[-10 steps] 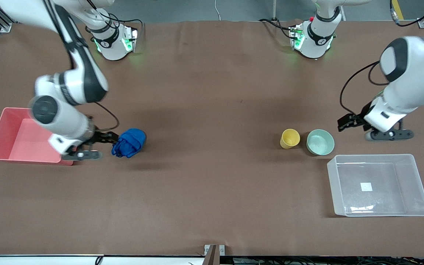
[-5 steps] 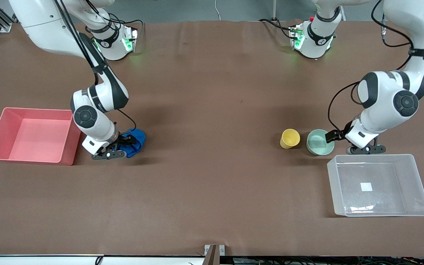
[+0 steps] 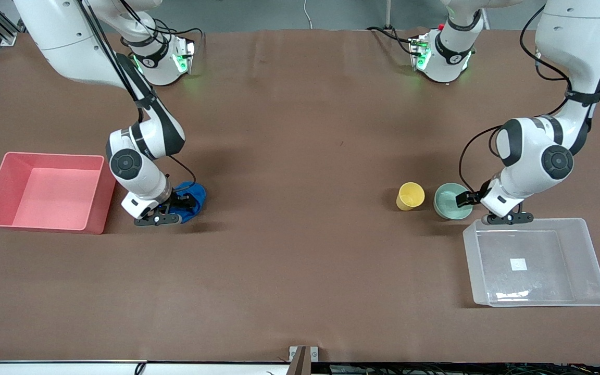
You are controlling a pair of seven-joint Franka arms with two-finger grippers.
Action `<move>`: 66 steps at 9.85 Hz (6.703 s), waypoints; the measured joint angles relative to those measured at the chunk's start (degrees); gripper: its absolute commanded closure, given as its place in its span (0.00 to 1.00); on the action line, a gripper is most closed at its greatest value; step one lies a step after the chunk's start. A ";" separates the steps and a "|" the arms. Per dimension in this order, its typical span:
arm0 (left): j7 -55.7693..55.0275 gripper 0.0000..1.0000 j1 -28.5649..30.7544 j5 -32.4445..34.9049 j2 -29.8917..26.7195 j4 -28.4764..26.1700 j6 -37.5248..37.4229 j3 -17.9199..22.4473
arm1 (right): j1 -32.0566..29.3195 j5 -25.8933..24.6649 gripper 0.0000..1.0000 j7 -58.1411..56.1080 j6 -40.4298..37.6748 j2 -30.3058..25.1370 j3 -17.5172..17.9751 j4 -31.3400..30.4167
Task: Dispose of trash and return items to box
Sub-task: 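Grasp the blue cloth with the right gripper while the left gripper grasps the green bowl, then carry the cloth into the pink bin while the left gripper lowers the bowl, then release the cloth and raise the right gripper while the left gripper releases the bowl, then move the left gripper to the yellow cup and grasp it, then carry the yellow cup with the left gripper into the green bowl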
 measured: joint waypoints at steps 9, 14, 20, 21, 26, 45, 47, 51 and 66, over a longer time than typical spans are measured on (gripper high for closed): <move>0.08 1.00 -0.06 0.00 1.28 0.08 1.33 -0.26 | -1.15 0.31 0.99 1.36 -27.83 -7.52 0.04 12.92; 0.10 1.00 -0.24 0.00 -5.79 5.63 -7.57 -1.48 | -15.63 7.06 0.99 -33.24 -37.78 -17.09 -10.25 15.89; 8.88 1.00 2.71 0.01 4.10 35.42 -25.96 -0.87 | -16.76 10.38 0.47 -45.82 -8.92 -4.98 -19.26 3.83; 11.61 1.00 4.08 0.05 8.20 40.03 -27.28 -0.81 | -16.78 10.40 0.13 -45.81 -5.31 -3.72 -19.29 2.01; 18.93 0.99 6.50 1.01 21.22 49.95 -25.33 2.48 | -15.42 10.95 0.00 -41.57 -14.42 -9.67 -19.16 4.11; 3.56 0.20 3.46 1.06 -5.95 23.65 -27.82 -8.55 | -13.33 12.53 0.00 -15.84 -65.63 -27.59 -8.18 35.75; -0.07 0.20 3.50 1.06 -9.45 12.87 -20.59 -11.25 | -13.45 12.53 0.00 -17.37 -65.64 -27.60 -8.23 35.87; -4.18 0.18 3.39 1.06 -6.61 3.09 -7.50 -15.49 | -13.45 12.53 0.00 -17.65 -66.01 -27.64 -7.99 36.65; -2.67 1.00 4.95 1.53 -5.71 9.00 -7.70 -15.84 | -13.46 12.53 0.00 -17.65 -66.29 -27.64 -7.97 36.76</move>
